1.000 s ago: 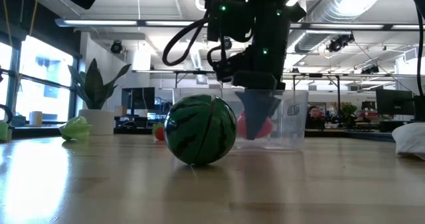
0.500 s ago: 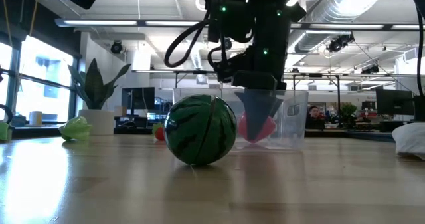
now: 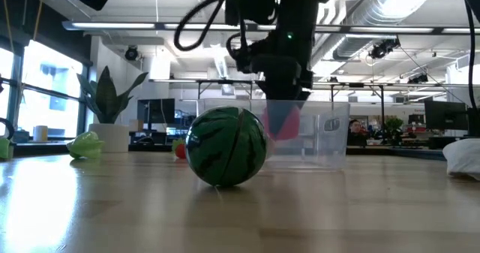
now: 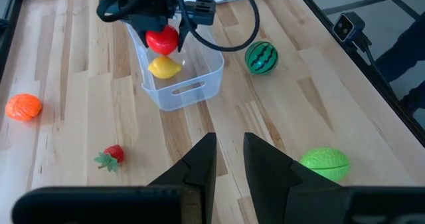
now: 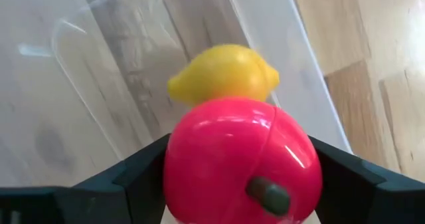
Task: Pick and placing Produce into tupperware
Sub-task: Put the red apple into the transparent bin
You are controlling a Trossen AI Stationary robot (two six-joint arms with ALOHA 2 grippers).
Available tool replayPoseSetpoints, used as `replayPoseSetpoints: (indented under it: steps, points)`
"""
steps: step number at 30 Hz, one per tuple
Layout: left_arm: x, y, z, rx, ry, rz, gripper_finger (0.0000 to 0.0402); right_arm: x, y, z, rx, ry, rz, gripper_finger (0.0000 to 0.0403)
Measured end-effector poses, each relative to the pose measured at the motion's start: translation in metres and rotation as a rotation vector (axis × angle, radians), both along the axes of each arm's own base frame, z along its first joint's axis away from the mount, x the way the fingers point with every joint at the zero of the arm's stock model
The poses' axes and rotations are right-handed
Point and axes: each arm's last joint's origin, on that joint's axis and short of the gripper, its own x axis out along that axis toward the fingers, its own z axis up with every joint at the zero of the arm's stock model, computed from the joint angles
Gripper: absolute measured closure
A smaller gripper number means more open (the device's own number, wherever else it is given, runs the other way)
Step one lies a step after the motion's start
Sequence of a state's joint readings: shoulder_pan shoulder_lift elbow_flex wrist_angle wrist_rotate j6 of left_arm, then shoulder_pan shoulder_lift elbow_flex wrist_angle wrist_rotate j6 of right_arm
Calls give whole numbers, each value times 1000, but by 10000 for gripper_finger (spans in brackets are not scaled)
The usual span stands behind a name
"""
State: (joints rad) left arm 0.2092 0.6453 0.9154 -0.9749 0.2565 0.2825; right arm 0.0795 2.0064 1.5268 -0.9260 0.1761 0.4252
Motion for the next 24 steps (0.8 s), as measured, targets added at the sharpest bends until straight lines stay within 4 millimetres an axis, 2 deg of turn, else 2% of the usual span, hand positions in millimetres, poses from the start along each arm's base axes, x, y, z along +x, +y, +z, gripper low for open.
replayPoseSetpoints:
  steps: [11, 24]
  points:
    - [0, 0, 0, 0, 0, 0, 334, -8, -1, -14, -10, 37, -21, 116]
    - [0, 0, 0, 0, 0, 0, 334, -4, -1, -16, -14, 10, -29, 116]
